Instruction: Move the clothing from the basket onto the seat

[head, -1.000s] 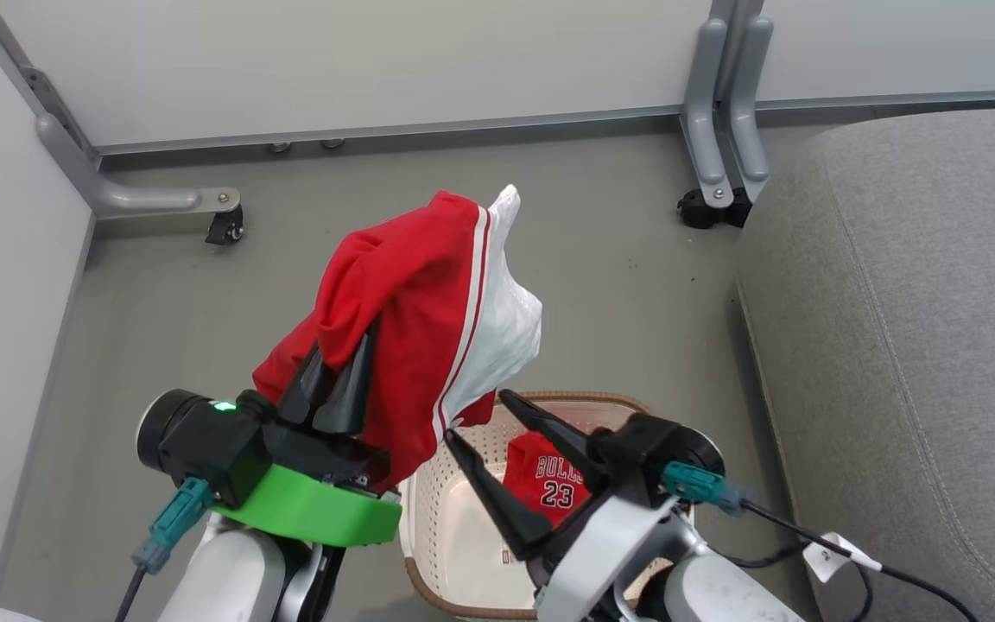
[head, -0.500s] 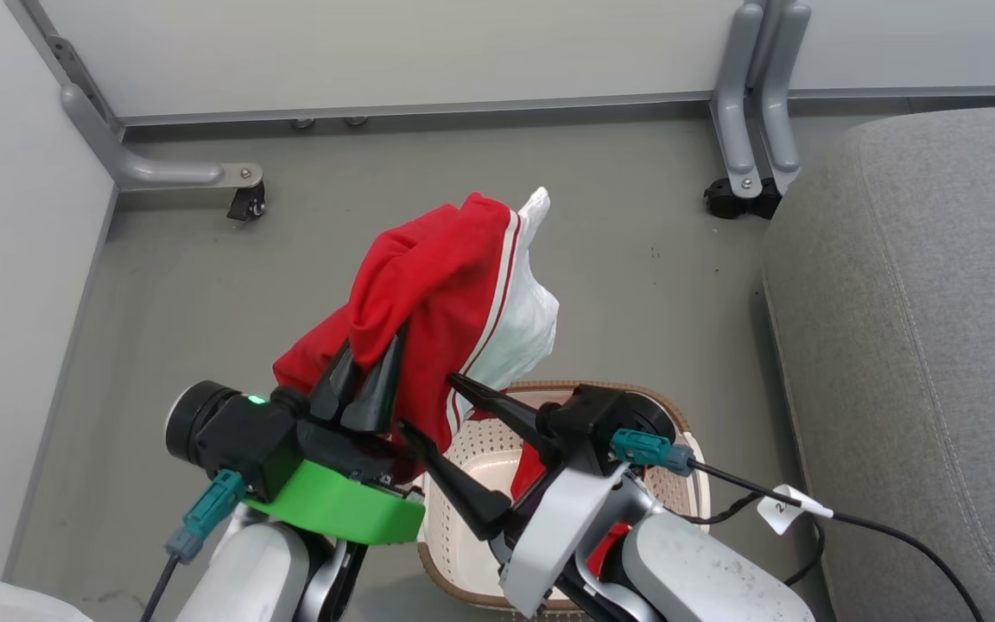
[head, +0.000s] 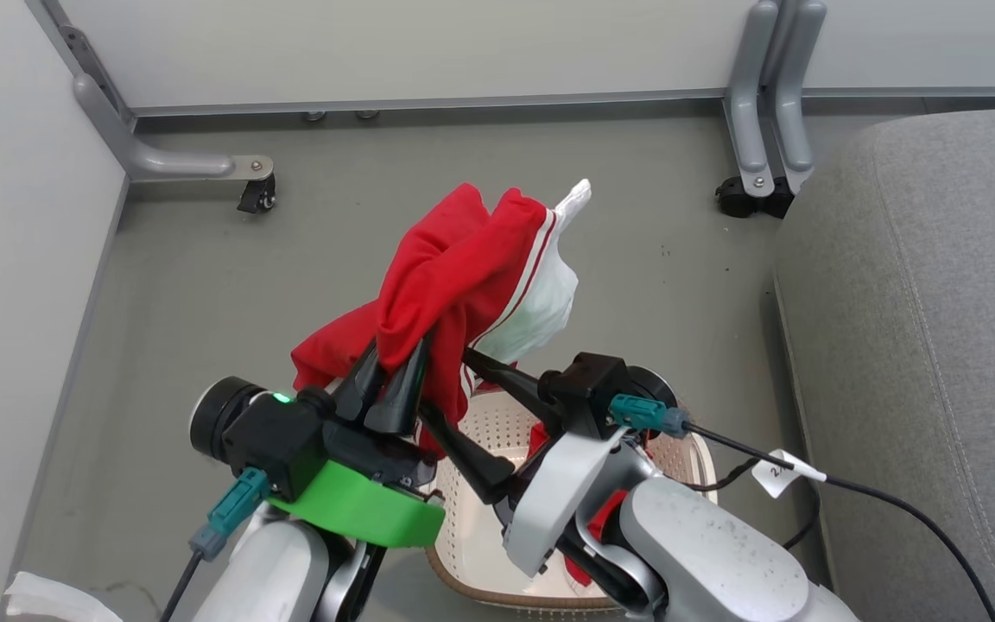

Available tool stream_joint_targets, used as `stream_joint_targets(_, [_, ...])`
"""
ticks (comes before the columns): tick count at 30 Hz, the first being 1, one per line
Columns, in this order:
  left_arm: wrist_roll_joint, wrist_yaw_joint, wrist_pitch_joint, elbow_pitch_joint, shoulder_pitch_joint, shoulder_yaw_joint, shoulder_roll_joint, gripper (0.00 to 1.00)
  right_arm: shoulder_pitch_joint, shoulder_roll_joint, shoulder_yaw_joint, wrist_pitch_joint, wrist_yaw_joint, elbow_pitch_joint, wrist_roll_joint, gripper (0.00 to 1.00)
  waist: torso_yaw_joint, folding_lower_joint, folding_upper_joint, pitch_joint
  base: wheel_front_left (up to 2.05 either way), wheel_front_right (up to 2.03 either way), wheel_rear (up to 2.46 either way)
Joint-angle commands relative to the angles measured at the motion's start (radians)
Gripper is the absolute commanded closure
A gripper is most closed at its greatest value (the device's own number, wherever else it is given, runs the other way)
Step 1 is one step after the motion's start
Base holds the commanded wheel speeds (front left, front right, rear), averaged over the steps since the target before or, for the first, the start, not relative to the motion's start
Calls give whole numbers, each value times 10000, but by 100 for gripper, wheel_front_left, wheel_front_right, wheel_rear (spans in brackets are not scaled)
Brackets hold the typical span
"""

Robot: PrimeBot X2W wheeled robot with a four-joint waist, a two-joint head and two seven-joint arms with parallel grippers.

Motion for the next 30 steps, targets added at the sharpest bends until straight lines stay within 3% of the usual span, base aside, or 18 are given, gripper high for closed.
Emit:
stream_joint_targets(1, [5, -54, -48, -5, -188, 4, -38, 100, -220, -13, -29, -98, 1, 143, 42, 0, 23, 0, 0, 3, 0, 0, 0])
stream_joint_targets(9, [-98, -95, -62, -11, -212, -143, -81, 100, -899, -11, 25, -433, 1, 914, 202, 0, 123, 0, 0, 21, 0, 0, 0])
stream_joint_targets(10, [-104, -102, -64, -10, -214, -159, -83, 100, -978, -13, 53, -470, 1, 998, 236, 9, 135, 0, 0, 23, 0, 0, 0])
stream_joint_targets(11, [-130, -104, -64, -7, -216, -173, -88, 100, -1053, -11, 97, -510, 1, 1087, 293, 51, 148, 0, 0, 23, 0, 0, 0])
stream_joint_targets(12, [-140, -109, -61, -3, -219, -181, -91, 100, -1108, -11, 145, -520, 1, 1148, 333, 63, 156, 0, 0, 25, 0, 0, 0])
stream_joint_targets(13, [-146, -109, -65, 2, -223, -185, -89, 100, -1181, -11, 230, -544, 1, 1212, 388, 100, 165, 0, 0, 22, 0, 0, 0])
stream_joint_targets(30, [-253, 25, -61, 39, -184, -227, 49, 100, -1597, -15, 783, -884, 1, 1817, 1131, 100, 189, 0, 0, -33, 0, 0, 0])
